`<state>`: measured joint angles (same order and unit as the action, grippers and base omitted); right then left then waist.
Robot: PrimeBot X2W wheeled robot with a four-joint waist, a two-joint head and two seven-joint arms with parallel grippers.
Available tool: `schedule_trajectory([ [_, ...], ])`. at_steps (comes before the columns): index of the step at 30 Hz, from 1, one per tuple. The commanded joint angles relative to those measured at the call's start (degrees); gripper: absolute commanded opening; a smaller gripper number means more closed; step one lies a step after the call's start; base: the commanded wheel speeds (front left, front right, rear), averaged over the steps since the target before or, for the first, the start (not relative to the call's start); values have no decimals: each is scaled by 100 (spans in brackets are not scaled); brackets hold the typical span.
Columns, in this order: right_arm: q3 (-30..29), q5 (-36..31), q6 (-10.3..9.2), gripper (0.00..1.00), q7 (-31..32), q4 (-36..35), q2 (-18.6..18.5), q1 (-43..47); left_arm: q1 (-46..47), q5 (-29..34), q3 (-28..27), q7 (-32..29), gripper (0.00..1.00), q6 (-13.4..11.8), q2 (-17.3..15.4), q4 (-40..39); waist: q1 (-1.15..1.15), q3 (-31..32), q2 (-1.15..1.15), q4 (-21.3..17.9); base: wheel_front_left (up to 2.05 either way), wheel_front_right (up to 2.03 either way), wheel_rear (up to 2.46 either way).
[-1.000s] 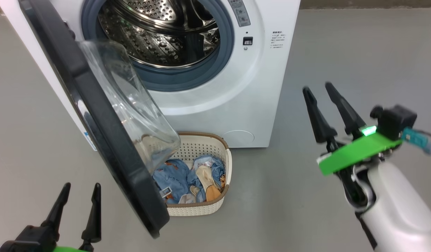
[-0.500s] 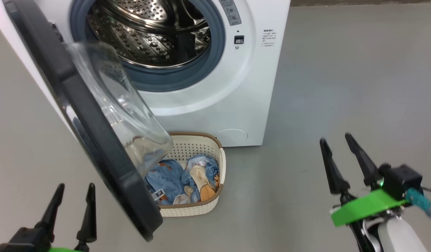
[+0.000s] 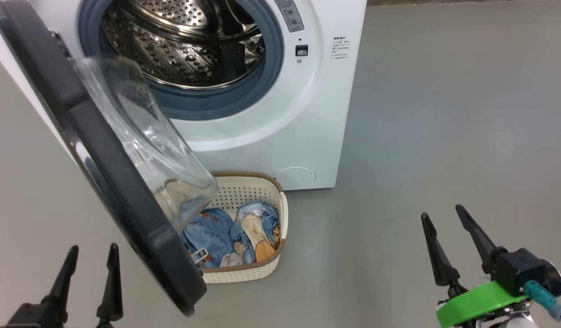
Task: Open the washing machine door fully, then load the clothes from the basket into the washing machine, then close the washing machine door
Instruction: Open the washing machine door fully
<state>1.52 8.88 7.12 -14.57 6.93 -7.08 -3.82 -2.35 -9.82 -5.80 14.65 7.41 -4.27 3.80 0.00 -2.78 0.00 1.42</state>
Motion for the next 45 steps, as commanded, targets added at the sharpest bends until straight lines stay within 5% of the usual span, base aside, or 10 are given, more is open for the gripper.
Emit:
schedule_trajectory([
  [1, 36, -160, 36, 100, -42, -222, 49, 66, 87, 63, -229, 35, 100, 8, -44, -166, 0, 5, 0, 8, 0, 0, 0],
  [45, -294, -481, 36, 100, -42, -98, 279, 419, -31, 112, -94, 35, 100, 8, -62, -81, 0, 186, 0, 154, 0, 0, 0],
])
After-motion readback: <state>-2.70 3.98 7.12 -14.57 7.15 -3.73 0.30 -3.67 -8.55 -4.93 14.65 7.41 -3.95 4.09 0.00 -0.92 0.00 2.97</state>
